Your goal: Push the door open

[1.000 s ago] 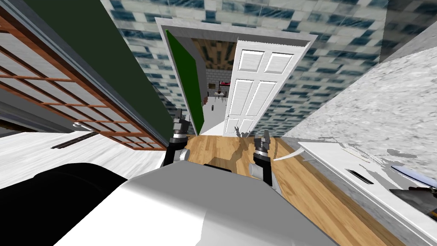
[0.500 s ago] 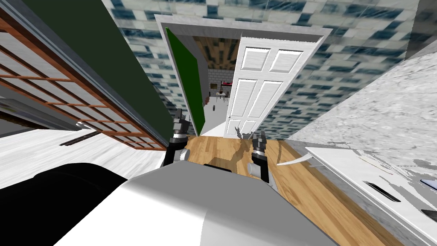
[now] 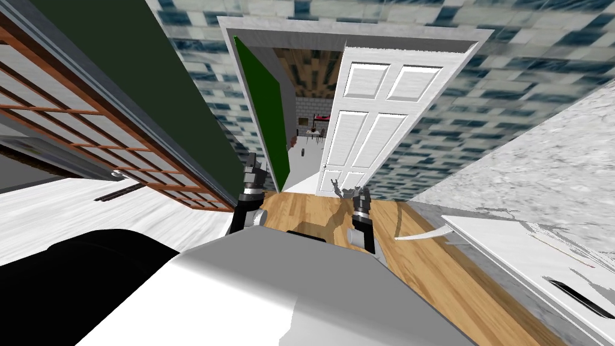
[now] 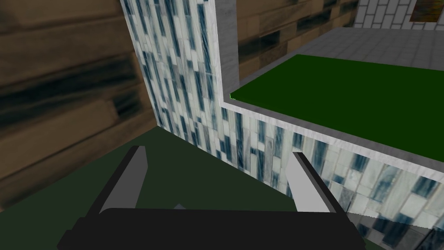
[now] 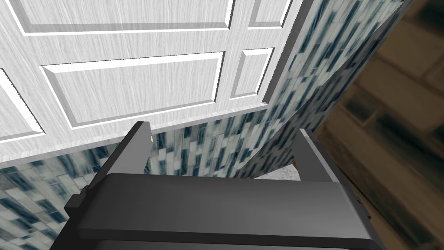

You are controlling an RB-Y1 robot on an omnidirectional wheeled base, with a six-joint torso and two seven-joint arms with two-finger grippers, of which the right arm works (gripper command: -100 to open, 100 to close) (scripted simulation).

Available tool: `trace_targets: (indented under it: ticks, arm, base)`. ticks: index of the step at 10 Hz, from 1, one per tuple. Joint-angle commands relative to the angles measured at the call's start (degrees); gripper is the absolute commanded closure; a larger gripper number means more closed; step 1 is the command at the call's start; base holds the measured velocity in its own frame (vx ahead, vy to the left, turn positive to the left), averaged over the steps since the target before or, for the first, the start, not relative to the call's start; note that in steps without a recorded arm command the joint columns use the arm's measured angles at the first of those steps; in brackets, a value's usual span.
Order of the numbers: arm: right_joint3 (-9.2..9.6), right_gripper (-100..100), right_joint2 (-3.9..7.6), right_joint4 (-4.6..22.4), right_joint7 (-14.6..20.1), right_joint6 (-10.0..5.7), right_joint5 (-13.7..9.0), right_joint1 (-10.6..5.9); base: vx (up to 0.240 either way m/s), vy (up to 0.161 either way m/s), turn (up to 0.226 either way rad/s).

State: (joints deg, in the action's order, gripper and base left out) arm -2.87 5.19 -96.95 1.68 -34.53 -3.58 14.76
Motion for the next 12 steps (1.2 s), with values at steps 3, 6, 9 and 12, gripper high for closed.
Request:
trace_targets:
  ticks: [3, 6, 9, 12]
  arm:
    - [0.02, -100, 0.17, 5.47, -1.25, -1.24, -0.78, -2.15]
    - [0.01, -100, 0.21, 9.78, -2.23, -2.07, -1.46, -3.84]
    - [0.01, -100, 0.22, 14.09, -3.2, -2.91, -2.14, -5.53]
    - [0.0, -100, 0.08, 18.4, -4.17, -3.74, -2.82, -7.22]
  base:
    - [0.095, -0.018, 0.069]
    - [0.1, -0.009, 0.063]
    - [0.1, -0.02, 0.07]
    - [0.099, -0.02, 0.064]
